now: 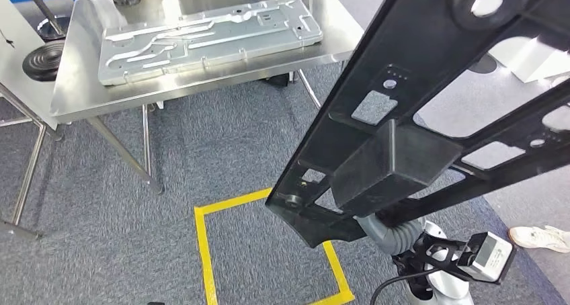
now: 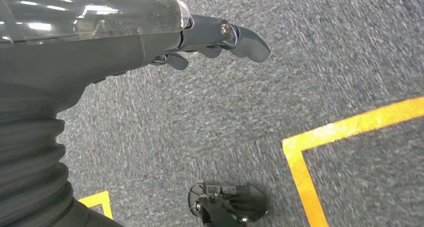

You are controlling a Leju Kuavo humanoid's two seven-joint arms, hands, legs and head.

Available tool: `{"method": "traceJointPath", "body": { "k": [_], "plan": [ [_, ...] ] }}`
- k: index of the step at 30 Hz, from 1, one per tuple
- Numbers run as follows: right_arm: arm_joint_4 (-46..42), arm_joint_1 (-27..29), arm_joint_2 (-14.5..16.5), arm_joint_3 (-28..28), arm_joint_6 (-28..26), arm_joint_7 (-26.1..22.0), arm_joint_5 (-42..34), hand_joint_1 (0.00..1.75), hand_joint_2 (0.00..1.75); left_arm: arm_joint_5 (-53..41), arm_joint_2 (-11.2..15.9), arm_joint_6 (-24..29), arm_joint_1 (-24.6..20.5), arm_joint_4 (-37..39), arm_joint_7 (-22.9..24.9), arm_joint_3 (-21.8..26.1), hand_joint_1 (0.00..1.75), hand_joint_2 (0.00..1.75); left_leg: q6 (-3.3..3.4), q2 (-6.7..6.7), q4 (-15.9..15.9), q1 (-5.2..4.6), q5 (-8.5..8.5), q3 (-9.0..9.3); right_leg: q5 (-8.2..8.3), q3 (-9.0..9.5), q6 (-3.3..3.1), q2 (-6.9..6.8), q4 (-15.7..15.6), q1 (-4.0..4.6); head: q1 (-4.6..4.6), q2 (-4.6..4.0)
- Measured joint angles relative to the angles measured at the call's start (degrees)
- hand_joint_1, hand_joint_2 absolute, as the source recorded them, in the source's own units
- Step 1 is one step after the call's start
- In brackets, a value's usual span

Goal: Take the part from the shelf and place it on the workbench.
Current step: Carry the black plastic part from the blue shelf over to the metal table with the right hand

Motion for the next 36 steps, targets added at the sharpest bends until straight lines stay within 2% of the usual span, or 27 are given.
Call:
{"method": "traceJointPath", "body": {
  "k": [1,2,3,4,6,7,8,10,12,14,16,17,18,19,21,22,23,24,27,29,31,32,33,34,35,36],
  "plan": [
    [0.03,0.00,0.04,0.00,0.13,0.00,0.02,1.73,1.75,0.00,0.00,-0.01,0.05,0.00,0.01,0.00,0.00,1.75,-0.10,0.00,2.89,0.00,-1.71,-2.22,-0.32,0.29,-0.14,0.07,0.00,0.05,0.00,0.00],
    [0.05,0.04,0.08,0.00,0.23,0.00,0.04,1.73,1.75,0.00,0.00,-0.01,0.11,-0.01,0.05,0.01,0.00,1.75,-0.20,0.01,4.47,0.00,-2.72,-3.88,-0.64,0.61,-0.20,0.17,0.01,0.13,0.00,0.00],
    [0.07,0.06,0.09,-0.01,0.31,0.00,0.05,1.73,1.75,0.00,0.00,-0.01,0.16,-0.01,0.09,0.01,0.00,1.75,-0.19,0.01,4.30,-0.01,-2.37,-4.70,-0.94,0.98,-0.23,0.29,0.01,0.23,0.00,0.00],
    [0.08,0.08,0.10,-0.01,0.36,0.00,0.06,1.73,1.75,0.00,0.00,-0.01,0.19,-0.01,0.14,0.01,0.00,1.75,-0.04,0.00,2.26,-0.04,-0.51,-4.62,-1.23,1.44,-0.23,0.39,0.02,0.34,0.00,0.00],
    [0.09,0.08,0.12,-0.01,0.37,-0.01,0.07,1.73,1.75,0.00,0.03,-0.01,0.19,-0.01,0.18,0.01,0.00,1.75,0.73,0.01,-5.02,-0.32,5.06,-2.69,-1.81,2.43,-0.12,0.46,0.00,0.56,0.01,-0.01],
    [0.10,0.07,0.13,-0.01,0.37,-0.01,0.08,1.73,1.75,-0.01,0.08,0.00,0.15,-0.01,0.20,0.01,0.00,1.75,1.10,0.01,-7.93,-0.56,6.30,-1.92,-2.00,2.72,0.04,0.50,-0.01,0.60,0.01,-0.01],
    [0.13,0.07,0.14,0.00,0.36,-0.01,0.13,1.73,1.75,-0.01,0.12,0.00,0.13,-0.01,0.23,0.02,0.00,1.75,1.48,-0.01,-9.63,-0.81,6.85,-1.48,-2.17,2.83,0.30,0.51,-0.02,0.59,0.01,0.00],
    [0.18,0.03,0.20,0.01,0.36,0.01,0.27,1.73,1.75,-0.02,0.17,0.01,0.15,-0.01,0.29,0.03,0.00,1.75,2.07,-0.08,-10.23,-1.07,6.87,-1.52,-2.40,2.87,0.94,0.56,-0.08,0.54,0.01,0.00],
    [0.20,-0.10,0.25,0.01,0.36,0.01,0.34,1.73,1.75,-0.07,0.02,0.01,0.19,-0.01,0.31,0.05,0.00,1.75,2.59,-0.04,-11.07,-0.63,8.44,-0.93,-3.03,2.97,1.55,0.49,0.43,0.62,0.02,-0.01],
    [0.21,-0.30,0.25,-0.01,0.36,-0.02,0.32,1.73,1.75,-0.11,-0.11,0.02,0.02,-0.01,0.31,0.06,0.00,1.75,2.99,0.08,-11.83,-0.17,9.01,-0.40,-5.50,1.31,2.17,0.38,4.34,0.51,0.03,0.00],
    [0.27,-0.28,0.24,-0.02,0.36,-0.01,0.31,1.73,1.75,-0.11,-0.10,0.02,-0.09,-0.01,0.31,0.07,0.00,1.75,3.20,0.12,-11.93,-0.17,9.00,-0.40,-9.04,-2.49,2.79,0.33,11.86,0.12,0.03,0.00],
    [0.31,-0.20,0.24,-0.03,0.36,-0.01,0.31,1.73,1.75,-0.11,-0.10,0.02,-0.08,-0.01,0.30,0.07,0.00,1.75,3.15,0.12,-11.91,-0.16,8.93,-0.40,-9.88,-4.10,3.07,0.30,14.82,-0.09,0.03,-0.01],
    [0.35,-0.13,0.24,-0.04,0.36,0.00,0.31,1.73,1.75,-0.13,-0.11,0.02,-0.04,-0.01,0.30,0.07,0.00,1.75,3.07,0.10,-11.88,-0.13,8.84,-0.35,-9.61,-4.84,3.31,0.27,15.87,-0.30,0.03,-0.01],
    [0.37,-0.08,0.24,-0.04,0.36,-0.01,0.31,1.73,1.75,-0.15,-0.11,0.02,-0.03,-0.01,0.29,0.08,0.00,1.75,2.95,0.07,-11.84,-0.08,8.72,-0.25,-8.24,-4.44,3.50,0.22,14.62,-0.51,0.03,-0.01],
    [0.39,-0.07,0.24,-0.07,0.37,-0.08,0.31,1.73,1.75,-0.19,-0.11,0.02,-0.05,-0.01,0.27,0.08,0.00,1.75,2.53,-0.01,-11.62,0.00,8.34,0.01,-4.10,-1.11,3.69,0.00,7.09,-0.90,0.03,-0.01],
    [0.39,-0.06,0.24,-0.09,0.39,-0.18,0.31,1.73,1.75,-0.20,-0.11,0.02,-0.07,-0.01,0.27,0.08,0.00,1.75,2.21,-0.07,-11.36,-0.09,8.06,0.05,-2.64,0.49,3.54,-0.06,3.50,-0.91,0.03,-0.01],
    [0.39,-0.03,0.24,-0.14,0.43,-0.30,0.29,1.73,1.75,-0.22,-0.11,0.03,-0.08,-0.01,0.26,0.08,0.00,1.75,1.87,-0.10,-11.15,-0.19,7.81,0.03,-1.88,1.52,3.27,-0.09,1.11,-0.85,0.03,-0.01],
    [0.39,0.02,0.23,-0.21,0.47,-0.40,0.27,1.73,1.75,-0.24,-0.11,0.03,-0.09,-0.01,0.26,0.08,0.00,1.75,1.52,-0.12,-11.01,-0.30,7.62,-0.01,-1.77,1.90,2.90,-0.04,0.07,-0.73,0.03,-0.01],
    [0.39,0.10,0.22,-0.44,0.57,-0.60,0.25,1.73,1.75,-0.28,-0.10,0.04,-0.13,-0.01,0.26,0.08,0.00,1.75,0.56,-0.05,-10.67,-0.14,7.06,-0.07,-1.80,2.00,1.62,0.12,-0.16,-0.60,0.02,-0.01],
    [0.39,0.07,0.23,-0.48,0.59,-0.75,0.22,1.73,1.75,-0.31,-0.09,0.09,-0.19,-0.01,0.25,0.08,0.00,1.75,0.07,-0.03,-7.03,0.04,4.76,-1.59,-1.78,2.29,0.89,0.02,-0.46,-0.73,0.02,-0.01],
    [0.39,0.10,0.24,-0.49,0.60,-0.84,0.21,1.73,1.75,-0.34,-0.09,0.10,-0.18,-0.01,0.24,0.08,0.00,1.75,-0.24,-0.03,0.71,0.10,1.14,-5.27,-1.92,2.39,0.52,-0.06,-0.47,-0.61,0.02,0.00],
    [0.39,0.14,0.24,-0.49,0.60,-0.85,0.21,1.73,1.75,-0.35,-0.10,0.10,-0.13,-0.01,0.24,0.08,0.00,1.75,-0.32,-0.03,4.17,0.11,0.04,-7.06,-1.98,2.43,0.45,-0.05,-0.46,-0.53,0.02,0.00],
    [0.40,0.17,0.24,-0.50,0.60,-0.85,0.22,1.73,1.75,-0.36,-0.10,0.10,-0.07,-0.01,0.23,0.08,0.00,1.75,-0.33,-0.03,5.97,0.11,-0.02,-8.12,-2.04,2.48,0.41,-0.01,-0.44,-0.45,0.02,0.00],
    [0.40,0.20,0.24,-0.50,0.60,-0.85,0.22,1.73,1.75,-0.36,-0.10,0.10,-0.03,-0.01,0.21,0.08,0.00,1.75,-0.24,-0.03,5.34,0.10,1.16,-8.05,-2.12,2.60,0.43,0.06,-0.43,-0.41,0.02,0.00],
    [0.40,0.21,0.25,-0.50,0.60,-0.85,0.22,1.73,1.75,-0.35,-0.09,0.10,-0.03,-0.01,0.19,0.08,0.00,1.75,-0.06,-0.03,2.53,0.10,3.19,-6.91,-2.22,2.78,0.51,0.14,-0.41,-0.37,0.02,-0.01],
    [0.39,0.21,0.25,-0.51,0.60,-0.85,0.22,1.73,1.75,-0.35,-0.07,0.11,-0.05,-0.01,0.16,0.08,0.00,1.75,0.22,-0.03,-1.64,0.08,5.51,-5.09,-2.36,2.99,0.65,0.20,-0.40,-0.35,0.02,-0.01]
  ]
}}
